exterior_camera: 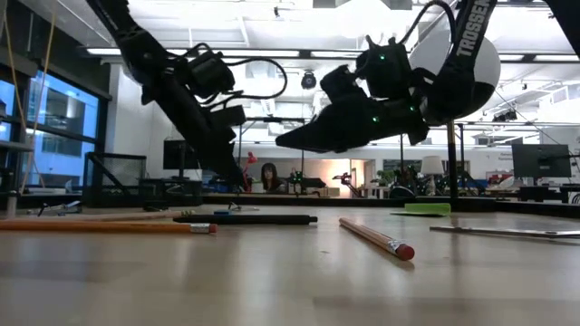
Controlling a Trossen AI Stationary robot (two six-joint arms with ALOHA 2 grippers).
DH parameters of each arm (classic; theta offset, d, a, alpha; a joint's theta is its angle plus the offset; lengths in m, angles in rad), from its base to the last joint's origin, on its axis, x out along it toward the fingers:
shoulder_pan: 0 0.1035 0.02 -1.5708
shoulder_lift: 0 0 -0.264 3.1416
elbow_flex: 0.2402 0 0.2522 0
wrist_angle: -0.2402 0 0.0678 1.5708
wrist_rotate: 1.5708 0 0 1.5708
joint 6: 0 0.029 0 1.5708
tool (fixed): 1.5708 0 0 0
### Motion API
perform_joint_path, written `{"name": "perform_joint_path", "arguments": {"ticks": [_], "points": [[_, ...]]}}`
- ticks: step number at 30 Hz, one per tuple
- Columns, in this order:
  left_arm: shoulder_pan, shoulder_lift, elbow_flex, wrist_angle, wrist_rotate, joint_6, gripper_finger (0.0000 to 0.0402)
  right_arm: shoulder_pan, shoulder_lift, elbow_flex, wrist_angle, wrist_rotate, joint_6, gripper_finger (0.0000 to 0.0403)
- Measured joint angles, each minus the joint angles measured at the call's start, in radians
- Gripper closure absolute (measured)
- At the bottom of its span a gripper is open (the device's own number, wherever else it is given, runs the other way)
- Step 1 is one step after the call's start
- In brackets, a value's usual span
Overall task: Pick and place office supplies into organizer
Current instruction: Put the black binder clip into the bottom left section of the desk organizer
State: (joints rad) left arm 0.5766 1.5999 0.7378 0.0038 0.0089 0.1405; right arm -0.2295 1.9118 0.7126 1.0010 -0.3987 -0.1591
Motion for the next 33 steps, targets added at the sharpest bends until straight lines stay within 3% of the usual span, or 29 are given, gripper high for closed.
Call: {"name": "perform_joint_path", "arguments": {"ticks": [7, 11, 33], "points": [[0.0, 0.003, 0.022, -0.04, -0.001, -0.013, 0.0088, -0.001, 0.0, -0.026, 0.041, -0.021, -0.003, 0.0299], [0.0, 0.027, 0.022, -0.053, -0.002, -0.014, 0.0058, 0.006, 0.0, -0.028, 0.049, -0.02, -0.002, 0.0299], [0.006, 0.158, 0.075, -0.083, 0.009, -0.017, 0.0159, 0.022, 0.0, -0.028, 0.035, -0.02, -0.006, 0.03]]}}
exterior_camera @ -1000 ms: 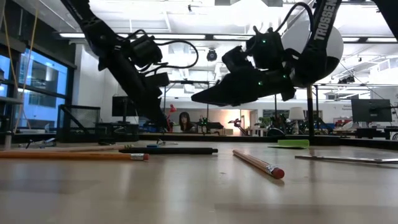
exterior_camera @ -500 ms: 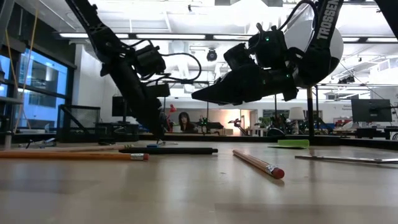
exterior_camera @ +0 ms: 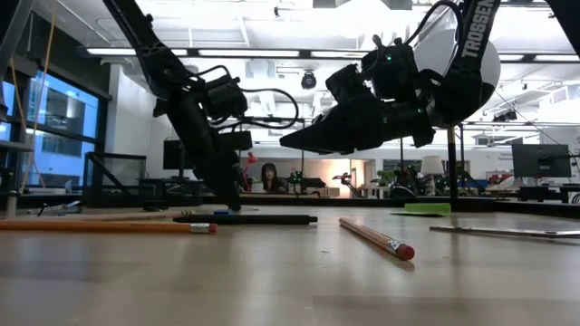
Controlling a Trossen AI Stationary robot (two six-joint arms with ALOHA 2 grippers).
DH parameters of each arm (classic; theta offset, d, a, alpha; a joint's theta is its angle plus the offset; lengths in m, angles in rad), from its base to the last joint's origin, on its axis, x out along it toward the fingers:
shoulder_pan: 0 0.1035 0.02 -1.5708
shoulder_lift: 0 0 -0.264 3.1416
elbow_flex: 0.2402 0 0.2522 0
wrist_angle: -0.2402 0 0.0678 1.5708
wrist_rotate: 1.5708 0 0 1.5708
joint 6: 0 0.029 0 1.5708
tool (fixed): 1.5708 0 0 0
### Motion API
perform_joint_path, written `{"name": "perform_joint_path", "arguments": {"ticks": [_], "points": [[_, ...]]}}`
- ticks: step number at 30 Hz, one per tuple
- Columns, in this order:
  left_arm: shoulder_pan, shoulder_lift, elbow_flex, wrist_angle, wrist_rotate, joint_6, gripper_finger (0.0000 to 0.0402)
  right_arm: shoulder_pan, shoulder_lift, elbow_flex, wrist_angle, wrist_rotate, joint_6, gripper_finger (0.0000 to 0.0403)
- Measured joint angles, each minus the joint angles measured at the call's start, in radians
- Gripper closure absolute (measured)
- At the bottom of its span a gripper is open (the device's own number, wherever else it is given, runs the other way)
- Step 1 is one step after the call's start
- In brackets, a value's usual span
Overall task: Pick and place office supplies into organizer
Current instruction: Put the black binder clip into the bottom left section of the desk organizer
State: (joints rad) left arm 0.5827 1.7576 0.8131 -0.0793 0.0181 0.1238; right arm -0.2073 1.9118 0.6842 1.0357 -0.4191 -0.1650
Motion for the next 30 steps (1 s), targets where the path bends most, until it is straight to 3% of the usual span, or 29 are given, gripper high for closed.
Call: {"name": "perform_joint_path", "arguments": {"ticks": [5, 12, 19, 25, 30], "points": [[-0.001, 0.0, 0.0, -0.002, -0.003, 0.0, 0.0197, 0.0, 0.0, 0.0, -0.003, 0.0, 0.002, 0.03], [-0.002, -0.001, 0.002, -0.025, -0.002, 0.0, 0.029, 0.0, 0.0, 0.0, -0.008, 0.0, 0.006, 0.03], [0.0, -0.025, -0.001, -0.065, -0.015, -0.001, 0.0291, 0.0, 0.0, 0.0, -0.022, 0.0, 0.007, 0.03], [0.001, -0.134, -0.004, -0.215, -0.109, -0.003, 0.0244, 0.0, 0.0, 0.0, -0.038, 0.001, 0.007, 0.03], [0.001, -0.254, -0.003, -0.312, -0.163, -0.005, 0.0264, 0.0, 0.0, 0.0, -0.044, 0.001, 0.008, 0.03]]}}
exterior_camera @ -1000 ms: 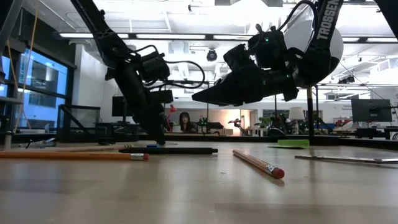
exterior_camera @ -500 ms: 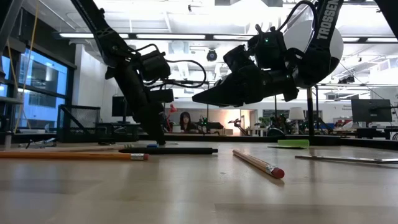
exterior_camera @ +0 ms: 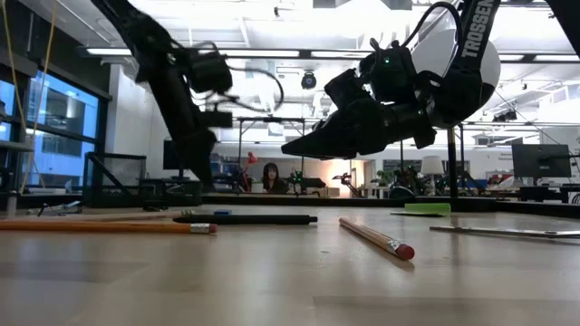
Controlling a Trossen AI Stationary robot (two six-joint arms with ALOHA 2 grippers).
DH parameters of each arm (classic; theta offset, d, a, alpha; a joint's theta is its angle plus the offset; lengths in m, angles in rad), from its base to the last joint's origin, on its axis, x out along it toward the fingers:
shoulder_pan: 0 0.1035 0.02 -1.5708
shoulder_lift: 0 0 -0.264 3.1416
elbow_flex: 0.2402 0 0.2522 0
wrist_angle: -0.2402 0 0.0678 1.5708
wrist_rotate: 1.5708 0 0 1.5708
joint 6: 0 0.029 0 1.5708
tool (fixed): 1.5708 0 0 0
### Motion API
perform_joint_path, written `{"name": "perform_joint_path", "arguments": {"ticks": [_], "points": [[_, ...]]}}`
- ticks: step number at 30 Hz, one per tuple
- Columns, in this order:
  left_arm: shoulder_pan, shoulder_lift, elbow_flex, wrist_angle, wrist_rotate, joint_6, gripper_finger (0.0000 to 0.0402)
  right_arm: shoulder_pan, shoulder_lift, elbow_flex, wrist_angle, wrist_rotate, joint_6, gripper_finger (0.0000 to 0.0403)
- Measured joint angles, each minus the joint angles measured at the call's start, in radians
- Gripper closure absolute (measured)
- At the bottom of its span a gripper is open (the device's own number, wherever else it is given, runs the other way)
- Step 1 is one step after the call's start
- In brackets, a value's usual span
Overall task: Pick and place office supplies into organizer
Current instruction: Put the black binder clip into the bottom left section of the desk organizer
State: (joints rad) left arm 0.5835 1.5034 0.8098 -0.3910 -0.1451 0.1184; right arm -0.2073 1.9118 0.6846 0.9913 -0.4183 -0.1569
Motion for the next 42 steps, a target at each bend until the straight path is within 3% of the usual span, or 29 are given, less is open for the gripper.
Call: {"name": "perform_joint_path", "arguments": {"ticks": [2, 5, 8, 13, 18, 25, 36, 42], "points": [[0.0, -0.045, 0.001, -0.052, -0.022, -0.014, 0.0281, 0.0, 0.0, 0.0, 0.0, 0.0, 0.005, 0.03], [-0.001, -0.102, 0.001, -0.166, -0.147, -0.052, 0.0291, 0.0, 0.0, 0.0, -0.001, 0.0, 0.018, 0.03], [0.0, -0.144, 0.001, -0.287, -0.282, -0.119, 0.0282, 0.0, 0.0, 0.0, -0.001, 0.0, 0.02, 0.03], [-0.001, -0.18, -0.005, -0.398, -0.41, -0.242, 0.0251, 0.0, 0.0, 0.0, -0.001, 0.0, 0.02, 0.03], [0.0, -0.181, -0.038, -0.453, -0.498, -0.308, 0.0264, 0.0, 0.0, 0.0, -0.001, 0.0, 0.024, 0.03], [0.0, -0.18, -0.077, -0.464, -0.522, -0.333, 0.0274, 0.0, 0.0, 0.0, -0.001, 0.0, 0.025, 0.03], [0.0, -0.18, -0.099, -0.464, -0.547, -0.343, 0.0176, 0.0, 0.0, 0.0, -0.001, 0.0, 0.025, 0.03], [-0.001, -0.18, -0.073, -0.454, -0.496, -0.326, 0.016, 0.0, 0.0, 0.0, -0.001, 0.0, 0.025, 0.03]]}}
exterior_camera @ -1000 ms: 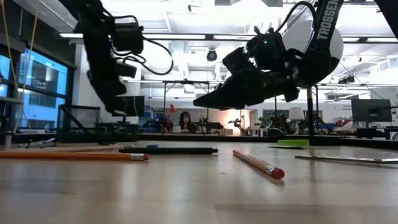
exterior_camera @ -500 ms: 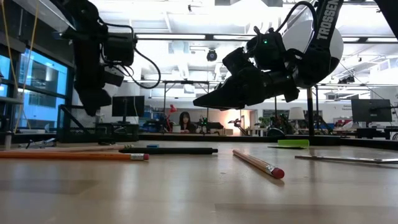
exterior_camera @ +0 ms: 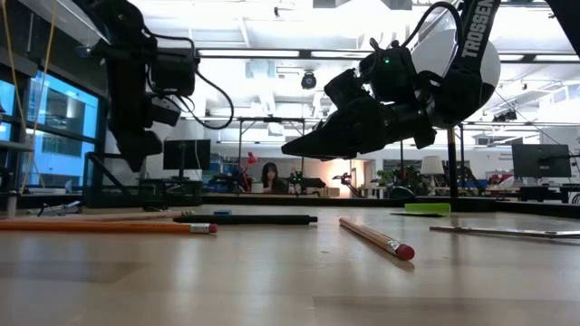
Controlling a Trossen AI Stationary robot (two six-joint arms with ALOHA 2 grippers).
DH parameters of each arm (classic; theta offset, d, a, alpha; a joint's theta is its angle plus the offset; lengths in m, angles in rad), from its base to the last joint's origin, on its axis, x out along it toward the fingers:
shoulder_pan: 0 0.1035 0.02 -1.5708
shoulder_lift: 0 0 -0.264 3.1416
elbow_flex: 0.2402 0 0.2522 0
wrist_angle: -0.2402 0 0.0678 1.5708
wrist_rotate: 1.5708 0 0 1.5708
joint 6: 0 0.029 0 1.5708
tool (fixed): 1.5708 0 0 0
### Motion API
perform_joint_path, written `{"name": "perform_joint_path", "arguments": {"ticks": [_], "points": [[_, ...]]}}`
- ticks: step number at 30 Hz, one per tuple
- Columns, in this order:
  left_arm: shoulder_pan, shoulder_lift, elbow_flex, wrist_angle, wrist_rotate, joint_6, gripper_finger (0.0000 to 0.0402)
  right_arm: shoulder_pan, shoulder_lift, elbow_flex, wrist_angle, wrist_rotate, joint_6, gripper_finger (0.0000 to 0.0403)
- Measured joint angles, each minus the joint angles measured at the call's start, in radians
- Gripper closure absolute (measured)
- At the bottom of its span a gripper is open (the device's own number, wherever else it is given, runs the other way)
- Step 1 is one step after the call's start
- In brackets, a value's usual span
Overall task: Pick and place office supplies into organizer
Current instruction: Put the black binder clip into the bottom left section of the desk organizer
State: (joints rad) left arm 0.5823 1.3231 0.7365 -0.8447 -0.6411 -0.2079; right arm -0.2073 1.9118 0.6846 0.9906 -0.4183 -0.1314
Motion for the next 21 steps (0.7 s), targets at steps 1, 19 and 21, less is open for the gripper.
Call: {"name": "perform_joint_path", "arguments": {"ticks": [1, 19, 21], "points": [[0.0, 0.0, 0.007, 0.009, 0.035, 0.015, 0.0161, 0.0, 0.0, 0.0, 0.0, 0.0, 0.0, 0.03], [-0.171, 0.001, 0.003, 0.151, 0.542, 0.596, 0.0216, 0.0, 0.0, 0.0, -0.009, 0.0, 0.0, 0.0299], [-0.204, 0.004, -0.007, 0.165, 0.514, 0.696, 0.0213, 0.0, 0.0, 0.0, -0.01, 0.0, 0.0, 0.0299]]}}
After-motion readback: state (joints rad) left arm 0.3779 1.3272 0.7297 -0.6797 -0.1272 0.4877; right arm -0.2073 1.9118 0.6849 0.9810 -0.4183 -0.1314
